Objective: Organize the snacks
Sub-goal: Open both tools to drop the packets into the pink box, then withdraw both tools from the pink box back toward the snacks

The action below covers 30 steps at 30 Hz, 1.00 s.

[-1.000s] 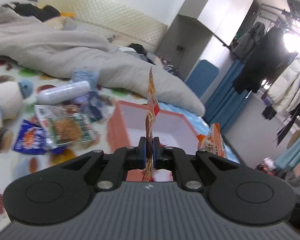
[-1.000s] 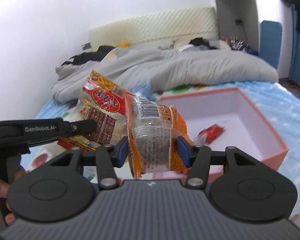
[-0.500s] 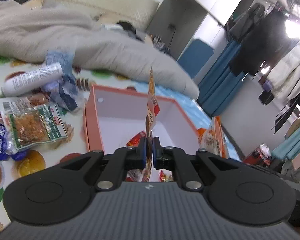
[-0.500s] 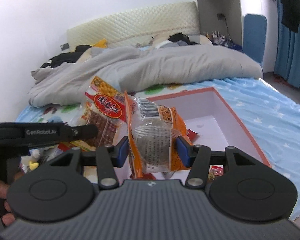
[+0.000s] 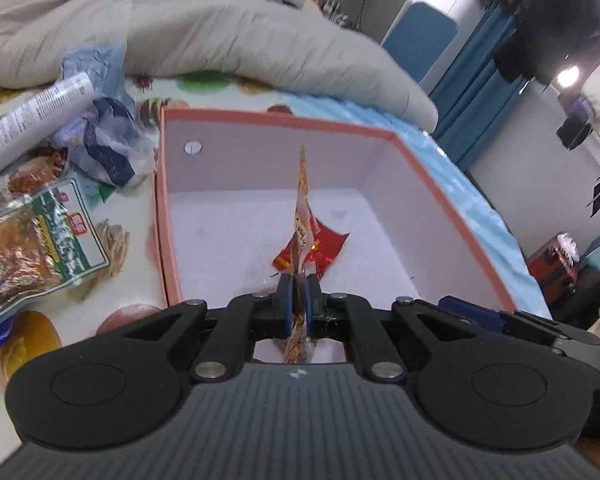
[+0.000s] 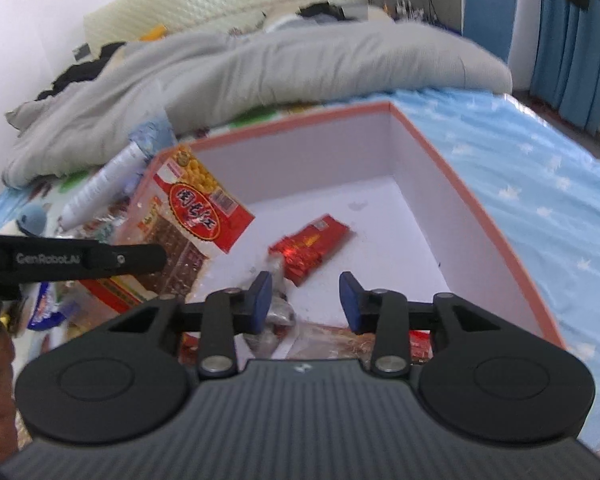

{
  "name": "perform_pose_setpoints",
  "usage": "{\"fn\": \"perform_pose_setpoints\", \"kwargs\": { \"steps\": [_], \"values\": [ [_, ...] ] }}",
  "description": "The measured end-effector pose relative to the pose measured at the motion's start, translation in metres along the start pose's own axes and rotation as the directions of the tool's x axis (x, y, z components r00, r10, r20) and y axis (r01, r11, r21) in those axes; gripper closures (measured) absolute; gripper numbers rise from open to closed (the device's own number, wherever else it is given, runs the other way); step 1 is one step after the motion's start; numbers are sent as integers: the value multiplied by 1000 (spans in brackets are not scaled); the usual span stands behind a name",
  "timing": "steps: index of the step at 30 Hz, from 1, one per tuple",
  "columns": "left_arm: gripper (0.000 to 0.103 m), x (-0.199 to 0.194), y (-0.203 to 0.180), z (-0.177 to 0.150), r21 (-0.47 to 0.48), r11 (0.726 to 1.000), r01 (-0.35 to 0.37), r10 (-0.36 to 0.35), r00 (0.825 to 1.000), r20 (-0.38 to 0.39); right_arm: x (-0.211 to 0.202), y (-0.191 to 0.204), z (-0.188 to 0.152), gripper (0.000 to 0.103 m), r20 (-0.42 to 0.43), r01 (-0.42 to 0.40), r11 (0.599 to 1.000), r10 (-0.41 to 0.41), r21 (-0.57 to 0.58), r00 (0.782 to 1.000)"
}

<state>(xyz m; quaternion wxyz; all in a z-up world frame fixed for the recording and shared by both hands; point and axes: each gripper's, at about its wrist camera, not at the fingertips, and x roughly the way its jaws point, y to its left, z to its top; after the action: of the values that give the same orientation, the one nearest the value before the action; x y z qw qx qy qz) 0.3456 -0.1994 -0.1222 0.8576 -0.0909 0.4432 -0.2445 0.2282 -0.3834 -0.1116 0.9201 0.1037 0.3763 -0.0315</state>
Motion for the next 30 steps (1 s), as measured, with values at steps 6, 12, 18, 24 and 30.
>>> {"fn": "perform_pose_setpoints", "kwargs": {
  "steps": [6,12,18,24,30],
  "values": [
    [65,14,0,4,-11,1000,-14,14,1000,-7,10,-10,-3,63,-20,-5,1000,6,19,1000],
    [50,-2,-4,1,6,999,-37,36,999,25,1,-12,-4,62,3,-17,999,17,35,1000],
    [48,-41,-8,-4,8,999,-53,52,995,88,-26,3,-8,62,35,-31,1000,31,5,999],
    [48,-92,-16,-16,20,997,-69,66,987,148,-71,14,-13,62,87,-90,996,88,21,992],
    [48,-153,-21,-33,15,997,-82,77,972,224,-117,30,-21,62,136,-110,994,111,-13,984]
  ]
}}
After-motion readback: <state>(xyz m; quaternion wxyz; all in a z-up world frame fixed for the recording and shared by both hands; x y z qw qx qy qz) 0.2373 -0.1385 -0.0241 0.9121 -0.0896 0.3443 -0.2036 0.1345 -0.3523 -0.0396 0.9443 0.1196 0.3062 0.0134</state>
